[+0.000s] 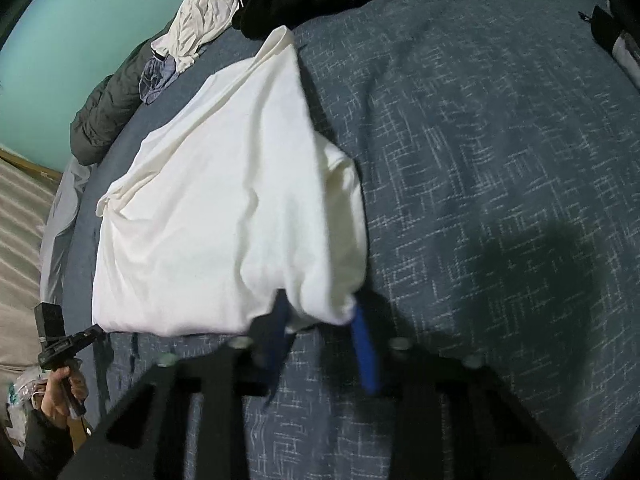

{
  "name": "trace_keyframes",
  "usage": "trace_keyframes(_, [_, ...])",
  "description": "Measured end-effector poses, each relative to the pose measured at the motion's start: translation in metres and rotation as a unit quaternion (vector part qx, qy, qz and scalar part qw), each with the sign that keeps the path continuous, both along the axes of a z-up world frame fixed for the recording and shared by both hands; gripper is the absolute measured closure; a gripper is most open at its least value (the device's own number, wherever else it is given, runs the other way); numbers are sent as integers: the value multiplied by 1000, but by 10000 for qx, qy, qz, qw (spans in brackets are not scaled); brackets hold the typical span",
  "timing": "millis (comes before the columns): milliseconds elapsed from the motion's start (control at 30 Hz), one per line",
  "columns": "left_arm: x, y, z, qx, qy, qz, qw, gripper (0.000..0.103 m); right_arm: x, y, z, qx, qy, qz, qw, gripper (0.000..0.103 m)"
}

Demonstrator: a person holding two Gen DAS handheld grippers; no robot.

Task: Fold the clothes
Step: 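Pinch the folded edge with both grippers and tug it straight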

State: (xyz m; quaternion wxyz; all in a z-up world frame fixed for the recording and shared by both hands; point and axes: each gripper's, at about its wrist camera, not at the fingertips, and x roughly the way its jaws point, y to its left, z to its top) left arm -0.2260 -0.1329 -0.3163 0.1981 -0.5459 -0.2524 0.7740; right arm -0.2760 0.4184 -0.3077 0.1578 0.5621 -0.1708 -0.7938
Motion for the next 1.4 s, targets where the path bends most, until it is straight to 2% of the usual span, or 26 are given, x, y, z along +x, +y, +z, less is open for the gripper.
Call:
trace_keyframes(33, [0,-1,4,34,44,-11,10000,95,0,0,2,0,37,6,10000,92])
trace_keyframes(100, [0,-3,13,21,123,-17,9999,95,1,0,8,1,93,32,10000,96])
trace_keyframes(300, [11,-3,44,-98,267,-321,9991,96,6,-2,32,7,274,145,9995,97])
trace_keyframes(467, [26,0,73,-189,414,-366,9983,96,22,-9,60,-69,455,317,9984,98])
trace_keyframes(567, [46,-8,89,-280,468,-458,9975,96,32,-10,77,-78,536,417,9977,98])
trace_keyframes(767, [97,-20,99,-412,321,-588,9969,96,77,-3,98,-111,532,610,9967,98])
trace_keyframes(967, [149,-12,93,-489,176,-826,9952,96,135,9,95,-279,409,730,9961,98])
trace_keyframes(1067, [165,-6,83,-554,65,-905,9943,96,158,12,83,-221,286,771,9964,98])
trace_keyframes(1267, [169,4,51,-763,-227,-883,9929,95,179,8,47,124,111,776,9968,97])
trace_keyframes(1333, [168,4,45,-731,-391,-819,9932,93,179,7,38,235,21,718,9971,94])
trace_keyframes(1367, [168,3,45,-778,-434,-785,9929,91,180,7,37,301,16,714,9970,94])
trace_keyframes(1400, [168,4,47,-823,-428,-784,9926,85,180,6,38,369,36,727,9967,92])
